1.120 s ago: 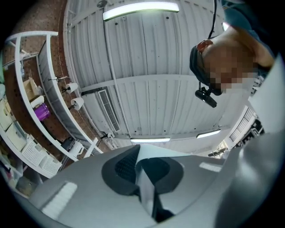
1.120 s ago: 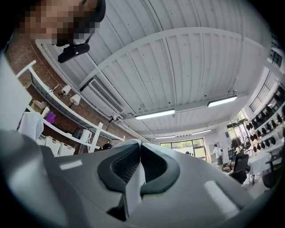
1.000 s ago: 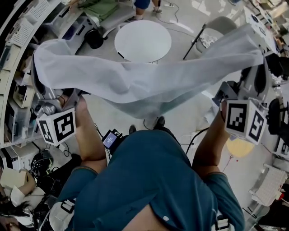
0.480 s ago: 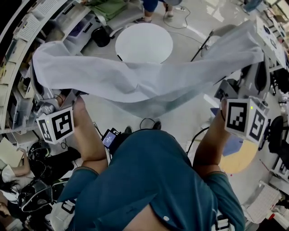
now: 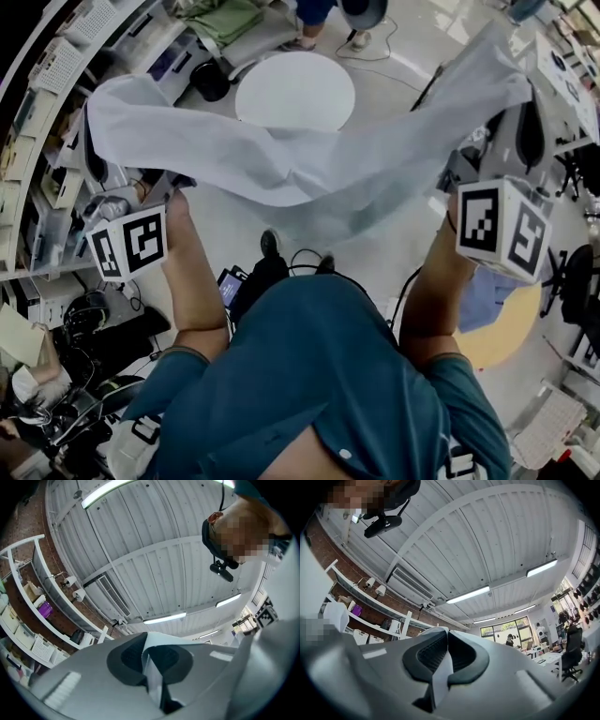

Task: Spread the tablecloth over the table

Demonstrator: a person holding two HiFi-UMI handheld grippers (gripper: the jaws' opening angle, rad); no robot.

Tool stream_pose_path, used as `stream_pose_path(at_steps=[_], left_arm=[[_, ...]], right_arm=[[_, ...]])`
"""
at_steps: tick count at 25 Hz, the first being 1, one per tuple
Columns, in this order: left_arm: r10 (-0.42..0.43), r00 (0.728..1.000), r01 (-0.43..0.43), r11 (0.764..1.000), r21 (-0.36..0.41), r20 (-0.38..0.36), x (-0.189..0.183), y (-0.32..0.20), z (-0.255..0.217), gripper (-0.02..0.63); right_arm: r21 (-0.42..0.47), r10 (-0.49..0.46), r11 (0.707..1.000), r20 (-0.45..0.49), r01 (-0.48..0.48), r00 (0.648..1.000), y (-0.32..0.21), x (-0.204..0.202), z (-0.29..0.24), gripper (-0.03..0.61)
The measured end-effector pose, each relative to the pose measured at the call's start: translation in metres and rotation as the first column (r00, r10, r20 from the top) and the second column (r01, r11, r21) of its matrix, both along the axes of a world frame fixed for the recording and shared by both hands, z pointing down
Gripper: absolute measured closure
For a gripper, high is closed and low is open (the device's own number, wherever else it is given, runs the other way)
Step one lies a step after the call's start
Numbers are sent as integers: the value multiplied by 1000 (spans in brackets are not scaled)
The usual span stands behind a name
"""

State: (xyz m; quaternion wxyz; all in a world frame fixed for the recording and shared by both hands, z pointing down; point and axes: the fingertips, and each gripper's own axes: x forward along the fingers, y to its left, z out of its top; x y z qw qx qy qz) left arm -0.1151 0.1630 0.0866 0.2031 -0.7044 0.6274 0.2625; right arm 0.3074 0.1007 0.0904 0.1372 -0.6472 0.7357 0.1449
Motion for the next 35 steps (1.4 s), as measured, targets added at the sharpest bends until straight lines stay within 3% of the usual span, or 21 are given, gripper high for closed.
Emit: stream_pose_path(at_steps=[12, 35], left_arm=[[106, 993, -106, 994, 2, -60, -29, -77, 9, 615], [159, 983, -151, 985, 81, -96, -162, -199, -12, 615]], right_arm=[[-12, 81, 997, -35, -81, 996, -40, -29, -3, 565], [11, 242, 970, -27, -241, 970, -131, -99, -28, 566]])
